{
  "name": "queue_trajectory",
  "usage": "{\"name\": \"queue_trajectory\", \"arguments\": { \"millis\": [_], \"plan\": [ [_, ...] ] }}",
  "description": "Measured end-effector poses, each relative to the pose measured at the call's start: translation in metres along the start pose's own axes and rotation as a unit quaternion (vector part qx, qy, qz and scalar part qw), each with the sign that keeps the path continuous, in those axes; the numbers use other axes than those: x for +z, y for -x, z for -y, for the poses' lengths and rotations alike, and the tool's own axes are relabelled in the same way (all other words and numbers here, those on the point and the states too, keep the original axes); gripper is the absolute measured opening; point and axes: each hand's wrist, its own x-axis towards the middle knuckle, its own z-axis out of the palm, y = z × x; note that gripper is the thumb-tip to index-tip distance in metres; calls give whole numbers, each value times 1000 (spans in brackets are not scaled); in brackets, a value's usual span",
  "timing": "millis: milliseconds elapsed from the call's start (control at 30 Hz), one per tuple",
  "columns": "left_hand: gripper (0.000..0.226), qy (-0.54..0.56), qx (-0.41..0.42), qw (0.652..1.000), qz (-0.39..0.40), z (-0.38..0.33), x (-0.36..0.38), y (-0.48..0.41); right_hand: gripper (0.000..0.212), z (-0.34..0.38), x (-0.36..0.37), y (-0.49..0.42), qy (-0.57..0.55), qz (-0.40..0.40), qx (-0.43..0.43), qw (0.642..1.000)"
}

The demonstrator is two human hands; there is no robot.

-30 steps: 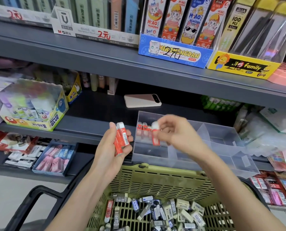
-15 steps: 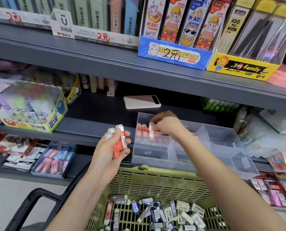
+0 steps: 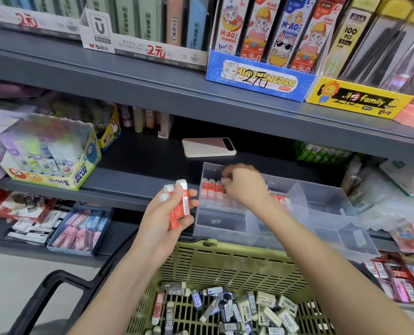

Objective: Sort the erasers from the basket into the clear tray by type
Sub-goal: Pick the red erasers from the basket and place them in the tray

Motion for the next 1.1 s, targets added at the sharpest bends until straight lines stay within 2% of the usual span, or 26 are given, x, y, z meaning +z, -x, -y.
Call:
{"name": "queue_trajectory", "arguments": {
  "millis": [33,67,133,167,233,300,400,533,600,633,700,800,867,967,1100],
  "plan": [
    [30,-2,5,1000,3,0,0,0,25,2,-3,6,-13,-47,-24,999],
    [30,-4,10,1000,7,-1,0,0,23,6,-6,13,-78,-66,-50,994],
    [31,-8,18,1000,24,-1,1,0,15,17,-13,31,-289,-10,-101,952],
    [29,-14,22,999,38,-1,1,1,12,24,-16,38,-343,24,-120,931],
    [22,-32,31,997,65,1,1,2,13,31,-17,47,-358,39,-138,923],
    [17,-54,40,995,73,2,0,3,11,33,-16,48,-366,15,-122,922],
    [22,-79,44,994,65,3,-1,3,5,23,-20,45,-371,16,-100,923],
    [24,-64,37,997,27,2,-3,0,18,-14,-36,29,-443,-54,-17,895],
    [28,-48,34,998,12,1,-4,-1,19,-31,-39,17,-403,-73,32,912],
    [32,-40,31,999,9,1,-4,-2,18,-35,-37,12,-368,-58,48,927],
    [37,-34,19,999,12,1,-5,-3,17,-37,-29,4,-299,-1,63,952],
    [41,-35,7,999,25,1,-6,-2,21,-28,-22,-5,-179,73,41,980],
    [36,-21,3,999,29,1,-6,-2,21,-21,-19,-13,-101,103,24,989],
    [9,-6,5,1000,21,1,-5,-2,23,-13,-8,-16,-2,98,3,995],
    [15,-37,32,999,17,1,-5,0,21,-8,-1,-15,50,99,1,994]
  ]
}}
